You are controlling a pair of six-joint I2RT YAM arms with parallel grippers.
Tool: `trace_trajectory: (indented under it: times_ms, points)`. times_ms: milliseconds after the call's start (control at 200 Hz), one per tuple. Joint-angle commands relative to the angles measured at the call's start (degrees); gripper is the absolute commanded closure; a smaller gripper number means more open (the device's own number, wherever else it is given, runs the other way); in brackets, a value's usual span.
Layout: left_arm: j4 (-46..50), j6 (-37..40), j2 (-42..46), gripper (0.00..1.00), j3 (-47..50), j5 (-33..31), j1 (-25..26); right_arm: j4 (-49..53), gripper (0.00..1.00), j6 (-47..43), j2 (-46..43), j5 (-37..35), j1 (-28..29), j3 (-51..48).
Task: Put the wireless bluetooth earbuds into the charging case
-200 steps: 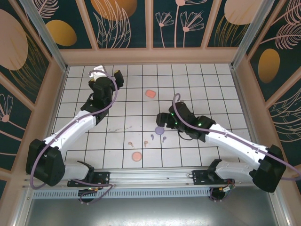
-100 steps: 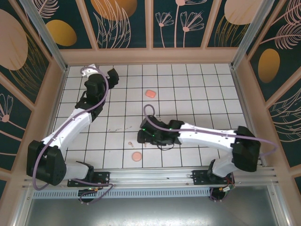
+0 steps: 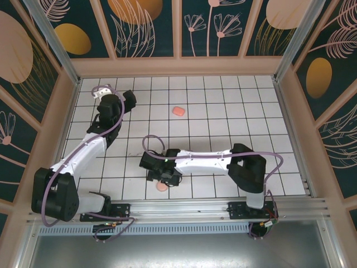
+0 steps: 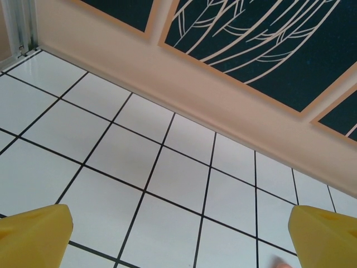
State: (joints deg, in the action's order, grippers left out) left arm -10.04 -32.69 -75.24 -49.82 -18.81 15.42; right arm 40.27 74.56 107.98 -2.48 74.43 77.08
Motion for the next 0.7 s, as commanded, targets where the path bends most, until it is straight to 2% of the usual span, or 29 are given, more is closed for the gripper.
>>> trace_trajectory:
  times_ms: [0,325,696]
  points:
    - [-1.38,-0.54,1.54,0.01,0.16,-0.50,-0.42,3.72,0.19,2.89,1.20,1.41,0.35,1.19]
    - [-2.03,-0.10,2.64,0.01,0.49,-1.36,-0.62,4.63,0.22,2.54,4.73,3.53,0.65,3.18]
    - [-3.33,-0.27,2.83,0.01,1.38,-0.84,-0.69,3.93,0.31,1.55,7.31,5.64,0.81,4.19]
